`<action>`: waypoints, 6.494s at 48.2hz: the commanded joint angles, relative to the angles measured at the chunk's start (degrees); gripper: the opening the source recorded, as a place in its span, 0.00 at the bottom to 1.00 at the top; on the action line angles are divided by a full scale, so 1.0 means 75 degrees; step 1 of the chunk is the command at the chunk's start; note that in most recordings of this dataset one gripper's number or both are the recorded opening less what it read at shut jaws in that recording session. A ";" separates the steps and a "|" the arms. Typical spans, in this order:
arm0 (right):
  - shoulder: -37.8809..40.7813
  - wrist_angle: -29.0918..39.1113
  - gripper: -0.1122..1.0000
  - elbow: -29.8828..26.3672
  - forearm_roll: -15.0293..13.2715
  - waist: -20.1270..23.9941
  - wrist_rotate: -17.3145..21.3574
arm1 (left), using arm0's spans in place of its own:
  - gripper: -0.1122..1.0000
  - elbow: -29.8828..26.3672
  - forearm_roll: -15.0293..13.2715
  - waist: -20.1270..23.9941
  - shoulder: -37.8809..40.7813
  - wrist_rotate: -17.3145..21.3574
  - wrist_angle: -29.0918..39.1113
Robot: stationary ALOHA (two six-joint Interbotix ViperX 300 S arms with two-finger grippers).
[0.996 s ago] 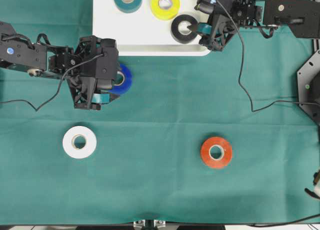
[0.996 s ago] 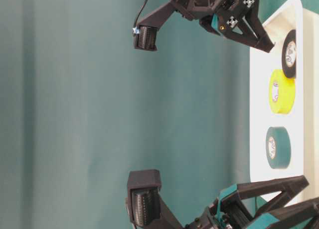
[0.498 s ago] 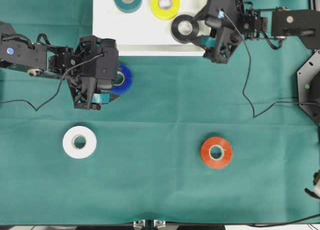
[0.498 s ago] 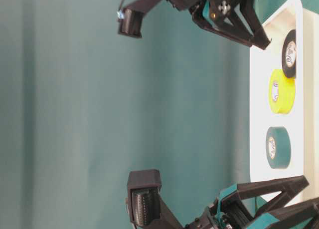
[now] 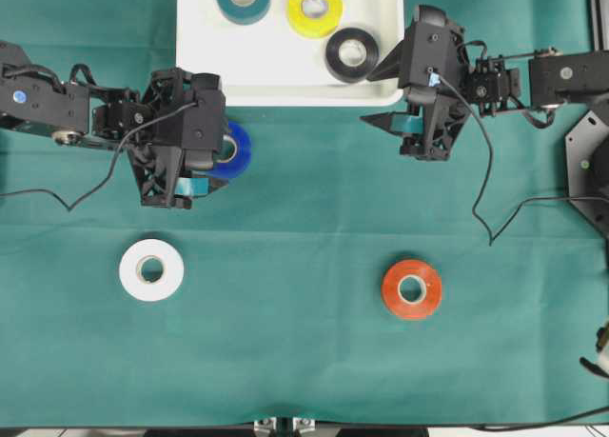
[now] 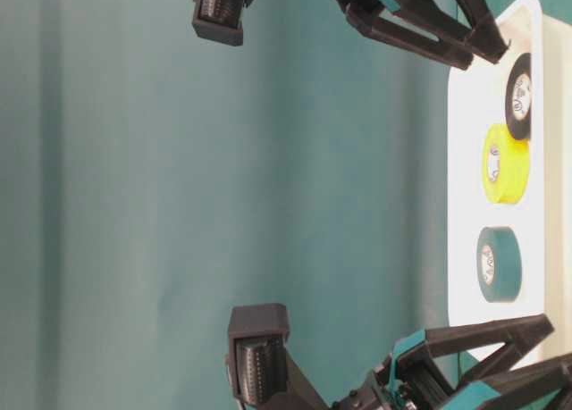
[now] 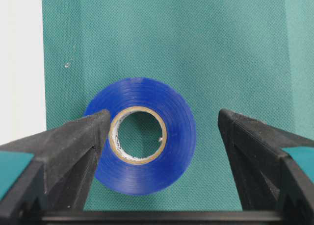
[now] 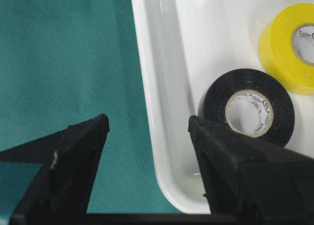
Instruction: Put the tape alternately from left to right into the white case.
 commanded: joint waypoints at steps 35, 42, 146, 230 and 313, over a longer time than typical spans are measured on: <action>-0.0059 -0.0223 0.77 -0.0070 0.0012 0.0094 0.0000 | 0.83 -0.0188 -0.0023 -0.0152 0.0773 -0.0363 -0.0211; -0.0070 -0.0223 0.77 -0.0059 0.0023 0.0129 0.0000 | 0.83 -0.0211 -0.0023 -0.0152 0.0902 -0.0363 -0.0293; -0.0059 -0.0281 0.77 -0.0059 0.0012 0.0152 0.0012 | 0.08 -0.0598 0.0023 0.0164 -0.0105 -0.0141 0.0000; -0.0059 -0.0457 0.77 -0.0023 0.0023 0.0152 0.0000 | 0.77 -0.0984 0.0012 0.1945 0.0363 0.1395 0.0000; -0.0598 -0.0293 0.77 0.0645 0.0094 0.2883 0.1359 | 0.96 -0.0738 -0.0012 0.1746 0.0281 0.1348 0.0012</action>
